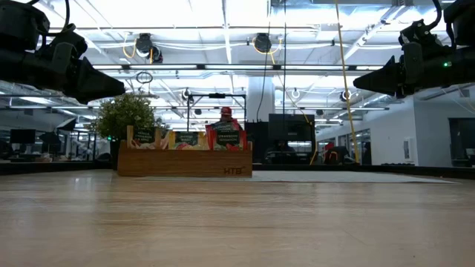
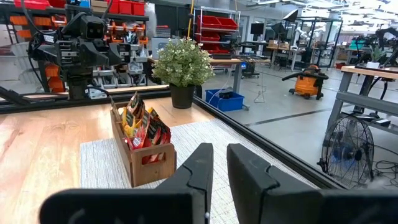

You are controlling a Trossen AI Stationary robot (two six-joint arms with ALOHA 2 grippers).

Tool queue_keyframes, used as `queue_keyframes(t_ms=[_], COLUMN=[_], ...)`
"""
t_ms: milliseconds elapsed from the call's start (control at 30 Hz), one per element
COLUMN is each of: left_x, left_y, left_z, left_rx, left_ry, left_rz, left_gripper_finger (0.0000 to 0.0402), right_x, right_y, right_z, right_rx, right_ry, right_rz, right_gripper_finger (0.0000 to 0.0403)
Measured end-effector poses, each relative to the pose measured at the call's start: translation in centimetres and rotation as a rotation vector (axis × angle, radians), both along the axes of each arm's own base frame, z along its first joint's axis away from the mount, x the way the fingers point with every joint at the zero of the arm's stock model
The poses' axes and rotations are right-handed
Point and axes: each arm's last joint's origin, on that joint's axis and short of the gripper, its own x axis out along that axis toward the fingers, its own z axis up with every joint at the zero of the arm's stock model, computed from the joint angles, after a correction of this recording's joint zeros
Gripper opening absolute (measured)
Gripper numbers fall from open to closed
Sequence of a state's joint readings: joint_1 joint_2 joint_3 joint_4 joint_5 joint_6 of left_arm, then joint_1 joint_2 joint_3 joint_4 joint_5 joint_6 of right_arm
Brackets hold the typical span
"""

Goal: Pick & Place Tea
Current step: Return to Home Position

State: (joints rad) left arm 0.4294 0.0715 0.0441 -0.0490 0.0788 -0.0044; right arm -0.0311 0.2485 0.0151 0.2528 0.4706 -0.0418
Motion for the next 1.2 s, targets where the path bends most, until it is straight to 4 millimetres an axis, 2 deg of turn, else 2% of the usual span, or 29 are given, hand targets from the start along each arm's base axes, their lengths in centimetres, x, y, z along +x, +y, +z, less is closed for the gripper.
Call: queue_keyframes(t_ms=[1200], left_x=[0.0], left_y=[0.0], left_z=[0.0], left_rx=[0.0], left_ry=[0.0], left_rz=[0.0], left_gripper_finger=[0.0148], right_x=[0.0], right_y=[0.0], right_z=[0.0], right_rx=[0.0], right_ry=[0.0], right_rz=[0.0], right_gripper_finger=[0.0045])
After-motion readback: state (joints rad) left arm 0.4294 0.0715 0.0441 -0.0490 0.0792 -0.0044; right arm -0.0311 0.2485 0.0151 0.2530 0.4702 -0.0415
